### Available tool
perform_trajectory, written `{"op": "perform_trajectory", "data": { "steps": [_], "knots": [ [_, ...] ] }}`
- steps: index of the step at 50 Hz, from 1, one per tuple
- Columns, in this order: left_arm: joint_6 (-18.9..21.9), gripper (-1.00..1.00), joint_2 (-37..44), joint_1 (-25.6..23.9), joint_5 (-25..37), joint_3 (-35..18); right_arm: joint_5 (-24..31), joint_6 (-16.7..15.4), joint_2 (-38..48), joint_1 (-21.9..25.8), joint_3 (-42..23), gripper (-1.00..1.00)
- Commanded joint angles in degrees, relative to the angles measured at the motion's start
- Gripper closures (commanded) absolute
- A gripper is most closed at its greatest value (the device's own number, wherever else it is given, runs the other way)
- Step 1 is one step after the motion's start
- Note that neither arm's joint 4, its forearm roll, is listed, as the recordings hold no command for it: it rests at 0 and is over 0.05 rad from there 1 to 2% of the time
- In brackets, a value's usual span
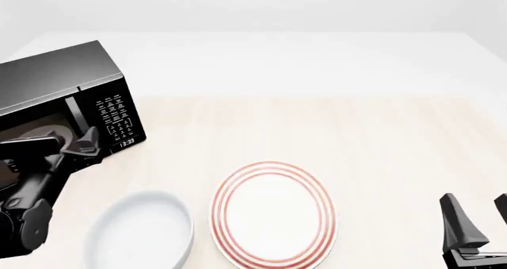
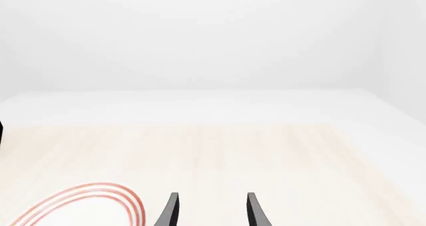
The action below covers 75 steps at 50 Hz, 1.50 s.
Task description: Open the microwave.
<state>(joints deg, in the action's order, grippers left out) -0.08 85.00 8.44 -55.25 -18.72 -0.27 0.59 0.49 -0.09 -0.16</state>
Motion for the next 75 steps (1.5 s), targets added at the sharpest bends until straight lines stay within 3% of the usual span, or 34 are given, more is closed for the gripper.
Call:
{"op": "perform_trajectory", "data": {
  "steps": [1,25,75],
  "knots": [
    [-0.36,-1.00,3.10,0.28,-0.60,-1.61,0.00,0.00,0.00,0.00,0.00,-1.00],
    [-1.72,-1.00,10.15,-0.32,-0.95,-6.96,0.00,0.00,0.00,0.00,0.00,-1.00],
    [-4.32,-1.00,19.39,-0.05,0.29,-12.82,0.00,-0.01,-0.01,0.00,0.00,-1.00]
  ]
}}
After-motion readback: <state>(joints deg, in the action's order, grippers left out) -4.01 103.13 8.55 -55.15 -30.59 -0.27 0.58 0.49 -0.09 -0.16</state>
